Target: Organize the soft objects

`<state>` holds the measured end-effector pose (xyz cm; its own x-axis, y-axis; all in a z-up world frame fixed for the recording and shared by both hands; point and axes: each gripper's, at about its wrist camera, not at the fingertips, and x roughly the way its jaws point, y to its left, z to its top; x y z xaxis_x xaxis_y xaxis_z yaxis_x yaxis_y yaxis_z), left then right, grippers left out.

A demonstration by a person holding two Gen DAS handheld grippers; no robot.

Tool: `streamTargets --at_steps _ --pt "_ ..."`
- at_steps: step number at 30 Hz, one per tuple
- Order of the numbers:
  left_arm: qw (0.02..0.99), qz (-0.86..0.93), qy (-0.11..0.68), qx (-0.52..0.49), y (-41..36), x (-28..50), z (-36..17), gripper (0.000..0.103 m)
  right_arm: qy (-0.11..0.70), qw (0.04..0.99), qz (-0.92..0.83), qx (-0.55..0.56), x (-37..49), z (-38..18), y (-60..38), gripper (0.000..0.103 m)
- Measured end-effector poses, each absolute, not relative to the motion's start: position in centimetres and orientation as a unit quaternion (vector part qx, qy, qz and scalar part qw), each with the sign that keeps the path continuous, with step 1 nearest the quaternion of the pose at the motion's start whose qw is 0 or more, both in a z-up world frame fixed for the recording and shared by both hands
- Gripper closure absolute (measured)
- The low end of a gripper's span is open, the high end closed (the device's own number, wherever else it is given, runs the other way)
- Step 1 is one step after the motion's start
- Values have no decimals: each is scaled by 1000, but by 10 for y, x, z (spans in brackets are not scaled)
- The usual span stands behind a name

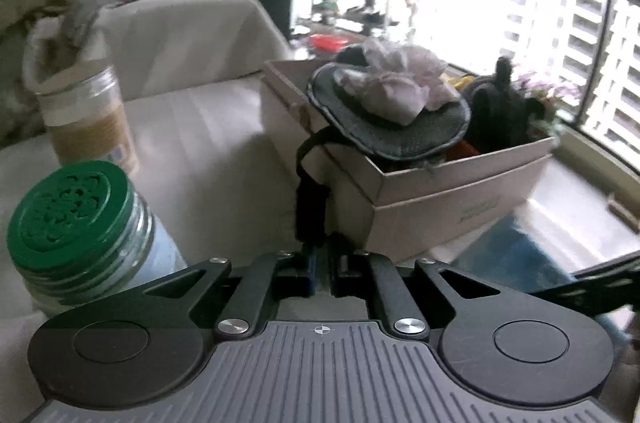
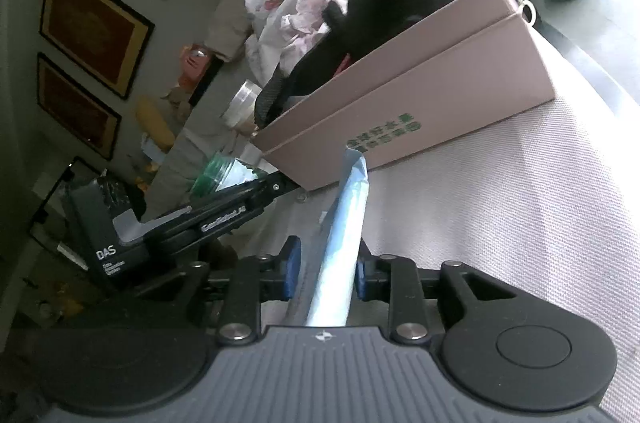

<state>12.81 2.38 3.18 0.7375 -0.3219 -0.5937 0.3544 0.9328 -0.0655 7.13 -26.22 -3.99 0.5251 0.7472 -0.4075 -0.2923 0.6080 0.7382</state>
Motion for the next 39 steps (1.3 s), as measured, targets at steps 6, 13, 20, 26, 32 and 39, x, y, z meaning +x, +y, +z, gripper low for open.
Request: streamTargets --at_steps 6,13,20,26,32,39 --pt "945 -114 297 76 15 122 31 87 369 817 318 308 71 -40 -262 77" --pt "930 -131 341 48 13 136 23 79 369 817 318 309 71 -40 -263 77" --pt "928 -130 346 34 17 146 23 75 367 816 319 311 71 -39 -264 76" --pt "932 -145 330 38 24 131 19 83 365 814 324 316 71 -39 -266 75" --pt "933 -152 323 36 41 94 19 83 365 813 324 317 71 -39 -267 75" --pt "930 -146 335 42 72 44 24 88 367 813 323 316 72 -37 -266 75"
